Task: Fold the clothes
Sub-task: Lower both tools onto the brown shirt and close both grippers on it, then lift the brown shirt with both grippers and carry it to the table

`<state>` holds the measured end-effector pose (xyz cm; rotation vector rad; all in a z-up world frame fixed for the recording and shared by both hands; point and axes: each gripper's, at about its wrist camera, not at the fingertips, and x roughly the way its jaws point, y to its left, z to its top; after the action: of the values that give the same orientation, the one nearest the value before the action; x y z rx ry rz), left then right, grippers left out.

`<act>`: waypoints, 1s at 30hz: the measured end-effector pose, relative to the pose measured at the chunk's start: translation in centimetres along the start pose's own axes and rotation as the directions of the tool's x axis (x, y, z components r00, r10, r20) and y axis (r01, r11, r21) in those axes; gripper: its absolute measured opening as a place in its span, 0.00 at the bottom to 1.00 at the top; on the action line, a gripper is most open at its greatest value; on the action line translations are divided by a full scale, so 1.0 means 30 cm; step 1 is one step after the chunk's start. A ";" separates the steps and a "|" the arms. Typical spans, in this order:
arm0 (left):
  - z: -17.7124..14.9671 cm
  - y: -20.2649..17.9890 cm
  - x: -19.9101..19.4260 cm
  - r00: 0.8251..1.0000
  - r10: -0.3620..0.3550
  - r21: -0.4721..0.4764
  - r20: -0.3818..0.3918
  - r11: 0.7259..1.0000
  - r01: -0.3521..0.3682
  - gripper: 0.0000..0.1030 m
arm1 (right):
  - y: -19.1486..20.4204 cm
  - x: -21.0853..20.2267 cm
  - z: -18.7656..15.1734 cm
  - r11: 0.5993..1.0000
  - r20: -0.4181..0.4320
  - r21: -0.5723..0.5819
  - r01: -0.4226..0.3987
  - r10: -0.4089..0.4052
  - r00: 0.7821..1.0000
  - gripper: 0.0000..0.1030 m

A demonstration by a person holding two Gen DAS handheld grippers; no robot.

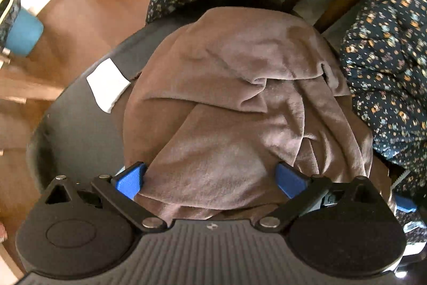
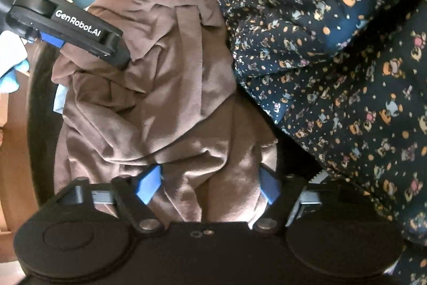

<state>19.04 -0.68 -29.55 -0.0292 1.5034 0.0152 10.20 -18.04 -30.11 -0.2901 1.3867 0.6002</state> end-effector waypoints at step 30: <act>-0.457 0.316 -1.042 0.903 -0.143 -0.138 0.404 0.967 0.215 0.13 | 0.115 -0.970 -0.029 0.930 0.322 -0.308 -0.199 0.299 0.898 1.00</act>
<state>2.98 8.66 0.61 -0.2955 1.0881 0.0077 5.62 -22.23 -1.46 -0.2013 0.9860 1.0104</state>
